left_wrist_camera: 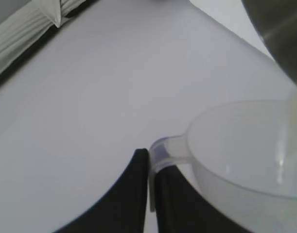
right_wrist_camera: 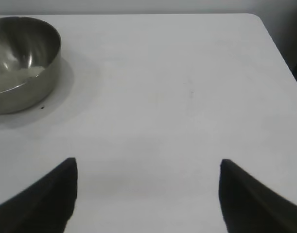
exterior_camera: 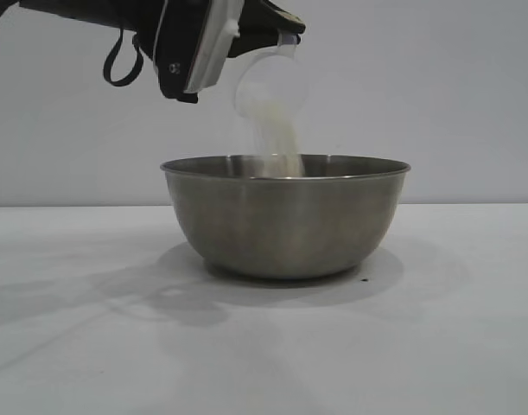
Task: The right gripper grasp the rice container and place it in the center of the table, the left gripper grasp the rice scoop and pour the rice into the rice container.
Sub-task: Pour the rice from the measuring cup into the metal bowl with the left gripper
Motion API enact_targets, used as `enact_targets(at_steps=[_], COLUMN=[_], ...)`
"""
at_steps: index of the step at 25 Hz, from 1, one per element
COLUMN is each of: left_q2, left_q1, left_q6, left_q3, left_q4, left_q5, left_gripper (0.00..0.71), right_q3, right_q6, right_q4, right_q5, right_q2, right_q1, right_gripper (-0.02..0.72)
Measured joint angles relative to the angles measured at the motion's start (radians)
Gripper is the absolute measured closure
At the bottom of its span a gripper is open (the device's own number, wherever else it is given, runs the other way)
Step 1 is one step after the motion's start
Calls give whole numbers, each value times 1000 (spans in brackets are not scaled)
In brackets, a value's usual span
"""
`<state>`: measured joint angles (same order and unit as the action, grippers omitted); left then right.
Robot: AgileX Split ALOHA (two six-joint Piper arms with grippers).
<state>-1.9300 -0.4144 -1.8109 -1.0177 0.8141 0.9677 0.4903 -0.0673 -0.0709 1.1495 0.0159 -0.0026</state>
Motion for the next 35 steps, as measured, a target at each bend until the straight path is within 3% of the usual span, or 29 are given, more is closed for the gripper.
enact_targets(at_steps=[12, 24, 28, 31, 35], left_q2=[0, 0, 0, 0, 0], left_q1=[0, 0, 0, 0, 0], left_q6=[-285, -296, -170, -8, 203], left_q3=[0, 0, 0, 0, 0], left_q4=[25, 38, 19, -14, -173], left_q5=[-2, -18, 11, 107, 167], left_gripper=[710, 710, 710, 710, 710], right_q3=[0, 0, 0, 0, 0], right_q6=[0, 0, 0, 0, 0], right_q4=[0, 0, 0, 0, 0], right_q5=[0, 0, 0, 0, 0], right_q2=[0, 0, 0, 0, 0], right_q1=[0, 0, 0, 0, 0], right_gripper=[191, 191, 191, 191, 191])
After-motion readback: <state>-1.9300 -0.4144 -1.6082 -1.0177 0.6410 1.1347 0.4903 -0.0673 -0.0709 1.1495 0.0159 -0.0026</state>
